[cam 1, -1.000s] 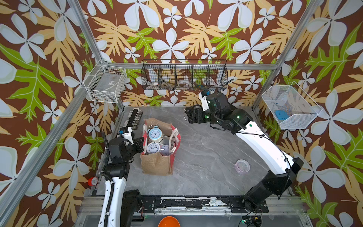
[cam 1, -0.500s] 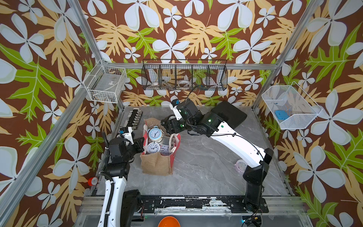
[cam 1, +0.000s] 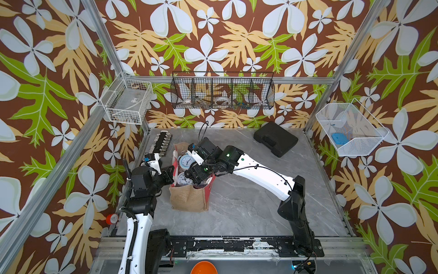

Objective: Put the alarm clock into the canvas bag
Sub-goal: Place the alarm at the canvas bag.

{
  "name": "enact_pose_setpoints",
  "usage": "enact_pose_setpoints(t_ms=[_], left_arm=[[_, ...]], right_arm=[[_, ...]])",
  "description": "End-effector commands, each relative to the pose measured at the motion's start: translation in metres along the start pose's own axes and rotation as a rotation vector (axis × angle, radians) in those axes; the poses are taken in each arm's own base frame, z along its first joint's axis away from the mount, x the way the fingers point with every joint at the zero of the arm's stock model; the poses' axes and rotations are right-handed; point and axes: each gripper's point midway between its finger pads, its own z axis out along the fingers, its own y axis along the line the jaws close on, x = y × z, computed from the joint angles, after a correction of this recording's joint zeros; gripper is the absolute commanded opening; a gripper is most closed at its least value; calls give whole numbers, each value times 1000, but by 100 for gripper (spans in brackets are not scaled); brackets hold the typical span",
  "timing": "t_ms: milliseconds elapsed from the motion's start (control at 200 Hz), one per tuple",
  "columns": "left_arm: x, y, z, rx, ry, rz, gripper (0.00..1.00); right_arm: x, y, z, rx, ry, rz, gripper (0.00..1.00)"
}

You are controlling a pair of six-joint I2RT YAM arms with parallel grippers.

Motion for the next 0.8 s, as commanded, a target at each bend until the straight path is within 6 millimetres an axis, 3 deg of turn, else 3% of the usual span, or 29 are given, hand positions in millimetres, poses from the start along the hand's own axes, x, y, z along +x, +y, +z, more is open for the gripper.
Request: enact_pose_setpoints(t_ms=[0,280,495,601,796], left_arm=[[-1,0,-1,0,-4,4,0],[0,0,1,-1,0,1,0],[1,1,1,-2,3,0,0],[1,1,1,-2,5,-1,0],[1,1,1,-1,4,0,0]], right_arm=[[7,21,4,-72,26,-43,66],[18,69,20,-256,75,-80,66],[16,75,37,-274,85,-69,66],[15,67,48,-233,91,-52,67],[17,31,62,-134,110,24,67]])
